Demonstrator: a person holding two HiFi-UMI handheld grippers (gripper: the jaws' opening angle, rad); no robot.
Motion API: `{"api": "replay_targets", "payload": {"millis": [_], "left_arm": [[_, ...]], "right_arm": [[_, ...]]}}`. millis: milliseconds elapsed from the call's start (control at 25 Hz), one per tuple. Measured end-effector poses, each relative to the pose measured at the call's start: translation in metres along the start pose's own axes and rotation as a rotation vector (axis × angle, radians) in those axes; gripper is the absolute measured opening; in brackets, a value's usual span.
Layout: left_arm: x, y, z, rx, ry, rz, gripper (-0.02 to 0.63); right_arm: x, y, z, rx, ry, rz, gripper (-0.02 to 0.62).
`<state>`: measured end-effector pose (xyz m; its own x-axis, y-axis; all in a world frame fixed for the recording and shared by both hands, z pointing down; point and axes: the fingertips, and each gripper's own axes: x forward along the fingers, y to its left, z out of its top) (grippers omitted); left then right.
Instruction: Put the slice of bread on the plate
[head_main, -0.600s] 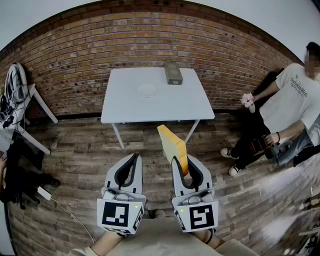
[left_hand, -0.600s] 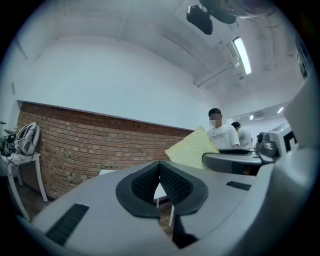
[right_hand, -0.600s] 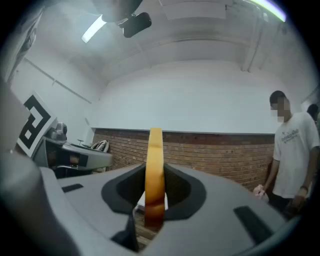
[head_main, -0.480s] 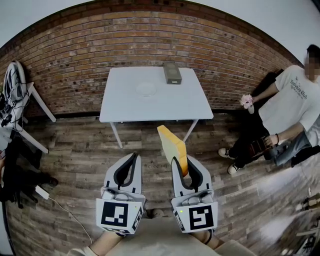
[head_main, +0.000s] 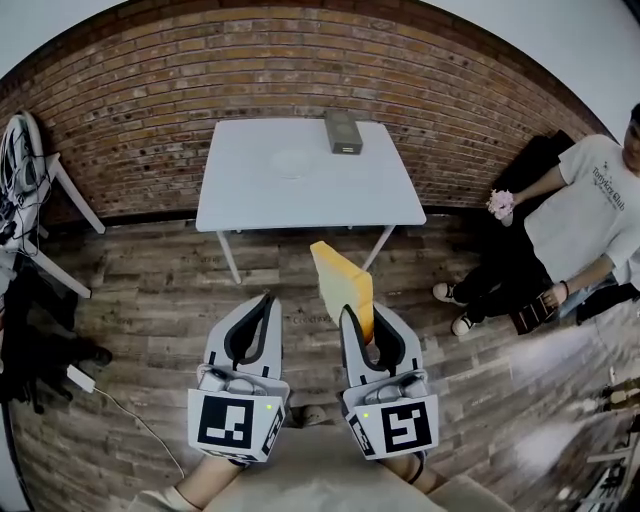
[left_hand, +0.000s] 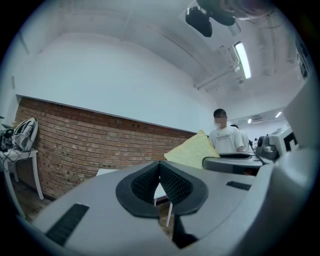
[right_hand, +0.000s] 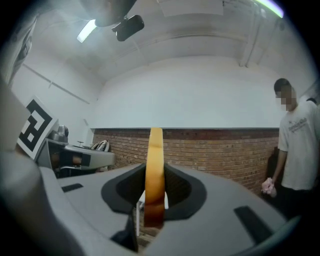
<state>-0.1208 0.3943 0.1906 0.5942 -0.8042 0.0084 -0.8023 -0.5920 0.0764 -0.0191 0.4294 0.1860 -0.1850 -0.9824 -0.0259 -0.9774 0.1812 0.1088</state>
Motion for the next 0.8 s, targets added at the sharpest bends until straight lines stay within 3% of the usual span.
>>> {"api": "replay_targets", "payload": {"millis": [800], "left_arm": [[0.022, 0.051, -0.010, -0.004, 0.002, -0.016, 0.009]], "right_arm": [[0.045, 0.013, -0.012, 0.000, -0.002, -0.031, 0.095]]}}
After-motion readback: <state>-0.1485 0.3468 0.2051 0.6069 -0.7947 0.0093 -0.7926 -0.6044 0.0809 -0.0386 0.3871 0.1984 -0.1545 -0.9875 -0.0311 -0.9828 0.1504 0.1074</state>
